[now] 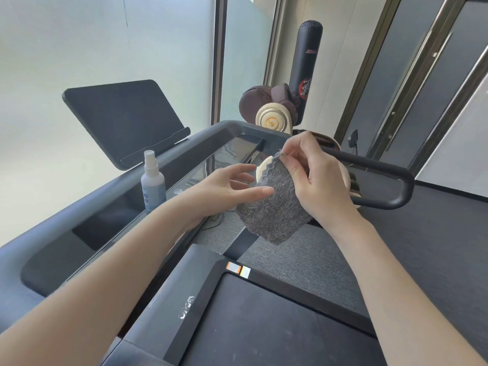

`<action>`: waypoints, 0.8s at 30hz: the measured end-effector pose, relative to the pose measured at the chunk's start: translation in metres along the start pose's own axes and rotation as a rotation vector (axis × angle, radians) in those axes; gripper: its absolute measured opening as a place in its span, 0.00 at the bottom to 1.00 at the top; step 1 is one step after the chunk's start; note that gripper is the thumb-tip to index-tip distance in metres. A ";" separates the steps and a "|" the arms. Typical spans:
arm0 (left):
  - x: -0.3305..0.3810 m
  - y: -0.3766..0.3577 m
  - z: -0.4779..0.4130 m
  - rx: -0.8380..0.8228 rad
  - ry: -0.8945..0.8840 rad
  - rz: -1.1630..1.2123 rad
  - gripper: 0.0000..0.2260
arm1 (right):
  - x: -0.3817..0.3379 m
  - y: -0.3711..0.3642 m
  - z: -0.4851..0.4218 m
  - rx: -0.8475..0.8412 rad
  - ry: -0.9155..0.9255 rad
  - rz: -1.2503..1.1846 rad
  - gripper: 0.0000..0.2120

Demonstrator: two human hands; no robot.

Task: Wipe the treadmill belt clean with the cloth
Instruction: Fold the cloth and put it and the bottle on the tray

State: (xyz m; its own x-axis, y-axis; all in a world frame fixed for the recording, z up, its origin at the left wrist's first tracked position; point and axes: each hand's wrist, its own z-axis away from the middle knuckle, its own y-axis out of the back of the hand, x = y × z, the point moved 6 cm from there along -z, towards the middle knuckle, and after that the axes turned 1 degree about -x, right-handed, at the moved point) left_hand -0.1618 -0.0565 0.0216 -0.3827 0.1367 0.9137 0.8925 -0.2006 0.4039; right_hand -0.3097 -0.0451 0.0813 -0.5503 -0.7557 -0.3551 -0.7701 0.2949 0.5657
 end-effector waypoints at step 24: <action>0.019 0.003 0.004 0.297 -0.245 0.462 0.02 | 0.061 -0.059 0.040 0.033 -0.756 -0.831 0.39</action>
State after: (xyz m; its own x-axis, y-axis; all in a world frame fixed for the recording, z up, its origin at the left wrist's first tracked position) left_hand -0.1657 -0.0510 0.0400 0.0951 0.3266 0.9404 0.9954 -0.0176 -0.0945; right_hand -0.3108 -0.0852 -0.0031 0.0927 -0.1793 -0.9794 -0.9910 -0.1115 -0.0734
